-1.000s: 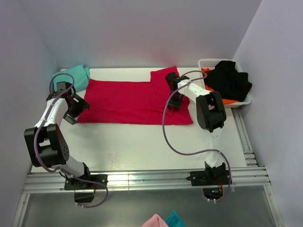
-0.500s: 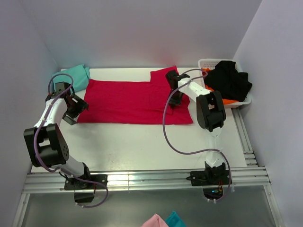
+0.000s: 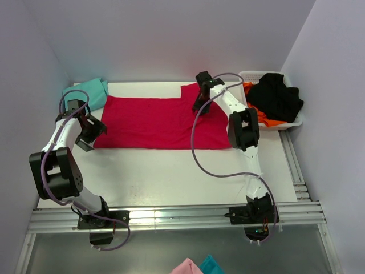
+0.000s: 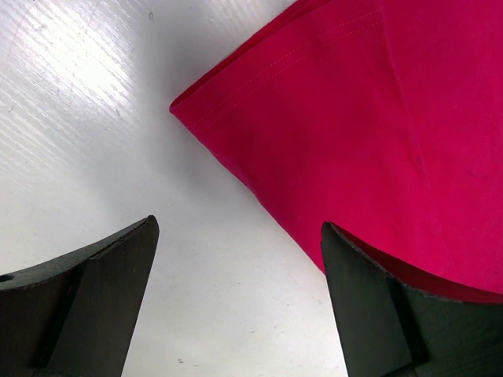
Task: Fold and stack the t-shirts
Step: Fold the tshirt
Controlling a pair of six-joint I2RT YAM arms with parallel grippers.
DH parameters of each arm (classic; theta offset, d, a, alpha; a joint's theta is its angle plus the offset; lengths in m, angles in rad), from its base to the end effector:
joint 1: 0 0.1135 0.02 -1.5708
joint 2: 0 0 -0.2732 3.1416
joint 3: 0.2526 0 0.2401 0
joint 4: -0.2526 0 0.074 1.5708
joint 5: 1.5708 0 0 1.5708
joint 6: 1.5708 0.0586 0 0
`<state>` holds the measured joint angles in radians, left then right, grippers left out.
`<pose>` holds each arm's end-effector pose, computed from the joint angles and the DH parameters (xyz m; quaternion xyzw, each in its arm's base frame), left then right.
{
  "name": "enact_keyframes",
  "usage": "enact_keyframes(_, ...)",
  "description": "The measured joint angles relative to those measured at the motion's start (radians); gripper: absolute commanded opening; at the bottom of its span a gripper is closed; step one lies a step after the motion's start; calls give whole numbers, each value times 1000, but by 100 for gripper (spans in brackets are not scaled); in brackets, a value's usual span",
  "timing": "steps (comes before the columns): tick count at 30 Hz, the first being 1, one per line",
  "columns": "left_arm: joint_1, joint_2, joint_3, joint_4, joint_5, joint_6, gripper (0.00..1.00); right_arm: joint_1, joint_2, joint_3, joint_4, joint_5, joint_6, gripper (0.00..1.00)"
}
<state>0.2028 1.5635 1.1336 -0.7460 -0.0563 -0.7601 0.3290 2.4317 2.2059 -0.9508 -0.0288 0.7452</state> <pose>0.2984 0.0647 0.2220 -0.4588 0.8662 -0.0274 0.1961 0.4898 0.1690 0.1756 0.1998 0.9600 0.1123 0.1610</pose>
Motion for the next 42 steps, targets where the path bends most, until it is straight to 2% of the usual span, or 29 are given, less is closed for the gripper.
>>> enact_keyframes(1,0,1,0,0,2,0,91,0,12,1,8,-16,16,67)
enact_keyframes(2,0,1,0,0,3,0,91,-1,27,1,13,-34,25,87)
enact_keyframes(3,0,1,0,0,6,0,91,-2,39,1,15,-48,34,89)
enact_keyframes(11,0,0,-2,7,34,-2,91,-6,36,12,81,-103,65,90)
enact_keyframes(23,0,-13,-24,42,70,-5,90,-45,-142,-178,124,-90,53,91)
enact_keyframes(28,1,-43,-59,46,84,-8,90,-47,-137,-125,112,-88,68,90)
enact_keyframes(30,1,-54,-68,46,87,-8,90,-44,-139,-130,105,-69,69,85)
enact_keyframes(37,1,-103,-124,60,100,-8,90,-40,-196,-328,95,-13,72,83)
enact_keyframes(42,1,-115,-154,68,113,-8,90,-33,-224,-383,92,14,72,82)
